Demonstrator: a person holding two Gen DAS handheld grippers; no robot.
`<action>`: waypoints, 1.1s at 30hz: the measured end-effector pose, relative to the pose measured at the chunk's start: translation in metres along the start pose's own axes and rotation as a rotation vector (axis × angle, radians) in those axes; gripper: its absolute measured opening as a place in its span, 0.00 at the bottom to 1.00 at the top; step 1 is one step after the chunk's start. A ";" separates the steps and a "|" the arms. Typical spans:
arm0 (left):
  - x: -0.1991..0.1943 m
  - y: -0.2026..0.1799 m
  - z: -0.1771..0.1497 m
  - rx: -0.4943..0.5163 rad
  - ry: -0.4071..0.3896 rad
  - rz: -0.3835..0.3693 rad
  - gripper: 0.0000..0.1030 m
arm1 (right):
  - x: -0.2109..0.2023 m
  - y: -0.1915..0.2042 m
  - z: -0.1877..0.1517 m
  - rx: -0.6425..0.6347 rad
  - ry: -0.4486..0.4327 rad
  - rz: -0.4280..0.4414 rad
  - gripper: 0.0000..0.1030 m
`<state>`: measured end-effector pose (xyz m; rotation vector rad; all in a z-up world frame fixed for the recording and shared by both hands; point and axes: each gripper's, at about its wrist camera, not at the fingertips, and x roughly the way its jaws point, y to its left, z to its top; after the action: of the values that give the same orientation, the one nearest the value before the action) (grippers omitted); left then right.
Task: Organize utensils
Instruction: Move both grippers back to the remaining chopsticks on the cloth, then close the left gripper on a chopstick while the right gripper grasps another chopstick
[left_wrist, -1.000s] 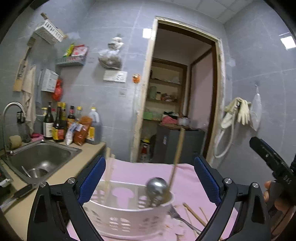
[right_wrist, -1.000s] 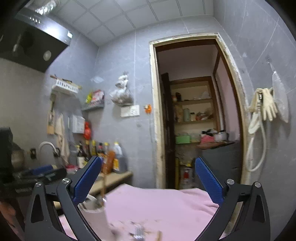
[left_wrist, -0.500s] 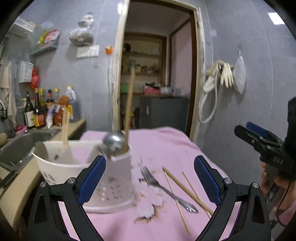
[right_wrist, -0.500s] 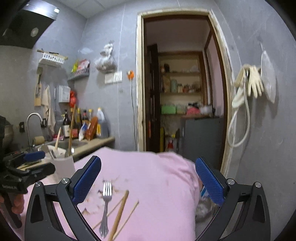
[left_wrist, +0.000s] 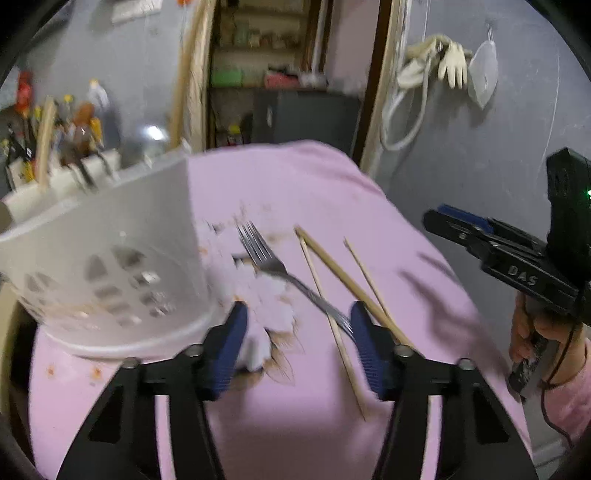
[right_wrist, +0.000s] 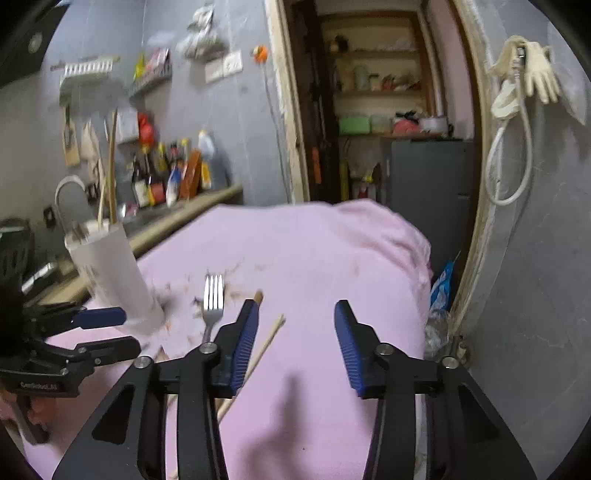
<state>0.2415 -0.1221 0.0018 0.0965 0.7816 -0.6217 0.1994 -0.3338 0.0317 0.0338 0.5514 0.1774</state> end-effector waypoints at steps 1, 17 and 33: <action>0.003 0.000 0.000 -0.002 0.023 -0.012 0.34 | 0.005 0.002 -0.002 -0.016 0.028 -0.002 0.36; 0.048 -0.008 0.011 0.017 0.224 -0.053 0.23 | 0.061 0.011 -0.007 -0.015 0.291 0.076 0.22; 0.050 -0.004 0.007 -0.004 0.267 -0.033 0.04 | 0.084 0.026 -0.002 -0.075 0.379 0.029 0.08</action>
<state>0.2703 -0.1519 -0.0267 0.1652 1.0439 -0.6463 0.2650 -0.2938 -0.0115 -0.0663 0.9217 0.2349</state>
